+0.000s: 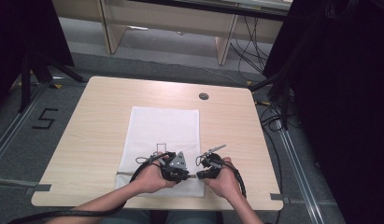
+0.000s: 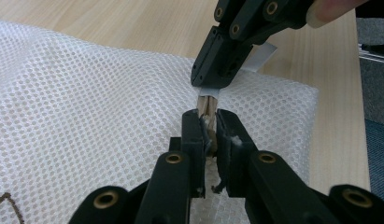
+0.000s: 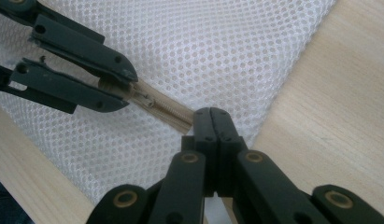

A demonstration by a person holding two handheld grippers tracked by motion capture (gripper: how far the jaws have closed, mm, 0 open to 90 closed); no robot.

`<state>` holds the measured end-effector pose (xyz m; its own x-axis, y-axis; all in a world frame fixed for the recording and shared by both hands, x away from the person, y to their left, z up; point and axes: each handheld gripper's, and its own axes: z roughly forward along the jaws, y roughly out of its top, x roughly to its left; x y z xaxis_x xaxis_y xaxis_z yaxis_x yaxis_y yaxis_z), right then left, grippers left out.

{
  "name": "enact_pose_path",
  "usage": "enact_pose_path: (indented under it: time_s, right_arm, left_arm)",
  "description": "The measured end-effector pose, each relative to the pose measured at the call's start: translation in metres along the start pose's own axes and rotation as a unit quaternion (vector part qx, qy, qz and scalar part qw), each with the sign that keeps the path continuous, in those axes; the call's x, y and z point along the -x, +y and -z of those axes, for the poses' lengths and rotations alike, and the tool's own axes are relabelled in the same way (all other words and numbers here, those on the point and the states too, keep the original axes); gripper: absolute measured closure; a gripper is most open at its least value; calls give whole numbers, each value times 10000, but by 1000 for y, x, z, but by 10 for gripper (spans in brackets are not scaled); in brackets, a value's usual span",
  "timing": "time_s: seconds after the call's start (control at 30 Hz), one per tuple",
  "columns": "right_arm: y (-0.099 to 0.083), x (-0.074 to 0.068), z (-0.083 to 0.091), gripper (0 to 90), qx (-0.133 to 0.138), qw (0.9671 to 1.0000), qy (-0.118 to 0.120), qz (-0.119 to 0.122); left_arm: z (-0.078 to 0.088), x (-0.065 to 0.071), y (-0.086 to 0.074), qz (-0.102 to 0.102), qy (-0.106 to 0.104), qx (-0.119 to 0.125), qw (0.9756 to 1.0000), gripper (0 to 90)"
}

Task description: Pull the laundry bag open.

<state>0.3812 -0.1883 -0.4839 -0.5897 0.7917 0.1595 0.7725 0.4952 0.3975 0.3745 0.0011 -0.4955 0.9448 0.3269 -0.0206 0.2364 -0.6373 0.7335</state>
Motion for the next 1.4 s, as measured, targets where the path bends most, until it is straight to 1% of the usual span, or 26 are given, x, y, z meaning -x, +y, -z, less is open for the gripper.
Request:
enact_pose_path:
  time_s: [0.07, 0.1, 0.13, 0.2, 0.23, 0.27, 0.3, 0.33, 0.37, 0.43, 0.53, 0.7, 0.73, 0.77, 0.83, 1.03, 1.07, 1.1, 1.17, 1.23, 1.27, 1.3, 1.33, 1.37, 1.4]
  right_arm:
    - [0, 0, 0, 900, 5, 10000, -4, 15]
    - [0, 0, 0, 900, 3, 10000, -6, 6]
    - [0, 0, 0, 900, 4, 10000, -4, 11]
    - [0, 0, 0, 900, 3, 10000, -5, 17]
    - [0, 1, -1, 900, 51, 9999, 17, 123]
    - [0, -1, 0, 900, -3, 10000, 7, -10]
    - [0, -3, 1, 900, -60, 9999, 56, -140]
    - [0, -2, 0, 900, -58, 9999, 60, -133]
    - [0, -1, 0, 900, 10, 10000, 45, 24]
    - [0, -1, 0, 900, -3, 10000, 61, -12]
    - [0, 0, 0, 900, 5, 10000, 4, 39]
    - [0, 0, 0, 900, 10, 10000, 3, 49]
    - [0, 1, -1, 900, 59, 9999, 13, 151]
    - [0, 1, -1, 900, 61, 9998, 36, 185]
    - [0, 1, -1, 900, 39, 9999, 29, 141]
    - [0, 1, -1, 900, 47, 9999, 32, 154]
    - [0, 1, -1, 900, 45, 9999, 34, 152]
    - [0, 0, 0, 900, -5, 10000, 15, 42]
    - [0, 0, 0, 900, -5, 10000, 17, 44]
    - [0, -1, 0, 900, -7, 10000, 15, 42]
    - [0, 0, 0, 900, 3, 10000, 24, 54]
    - [0, 0, 0, 900, 3, 10000, 24, 54]
    - [0, 1, -1, 900, 41, 9999, 31, 151]
    - [0, -1, 0, 900, -11, 10000, 9, 44]
    - [0, 1, -1, 900, 38, 9999, 29, 146]
  left_arm:
    - [0, 0, 0, 1, -1, 6, 10000, 818]
    - [2, -1, 0, -72, 19, -42, 10000, 818]
    - [2, 0, 0, -37, 34, -28, 10000, 818]
    - [3, 0, 0, -35, 12, -30, 10000, 818]
    - [4, -1, 0, -87, 24, -49, 9999, 818]
    - [4, -1, 0, -87, 24, -49, 9999, 818]
    - [4, -1, 0, -76, 28, -49, 10000, 818]
    - [5, -1, 0, -24, 20, -37, 10000, 818]
    - [5, -1, 0, -36, 21, -40, 10000, 818]
    - [5, -1, 0, -40, 16, -49, 10000, 818]
    - [5, -1, 0, -41, 19, -50, 10000, 818]
    - [5, -1, -1, -38, 28, -32, 10000, 818]
    - [5, -1, -1, -38, 28, -32, 10000, 818]
    - [5, -1, -1, -3, 22, -27, 10000, 818]
    - [5, -1, 0, -32, 21, -43, 10000, 818]
    - [5, -1, 0, -36, 16, -60, 10000, 818]
    - [6, -1, 0, -61, 37, -54, 10000, 818]
    - [7, -2, 0, -51, 25, -55, 10000, 818]
    - [8, -1, -1, 9, 23, -43, 10000, 818]
    - [9, -3, -1, -94, 28, -52, 9999, 818]
    - [9, -2, -2, 14, 16, -9, 10000, 818]
    - [9, -2, -2, 14, 16, -9, 10000, 818]
    - [9, -1, -2, 14, 21, -17, 10000, 818]
    - [10, -1, -2, -1, 32, -44, 10000, 818]
    - [10, -1, -2, -1, 32, -44, 10000, 818]
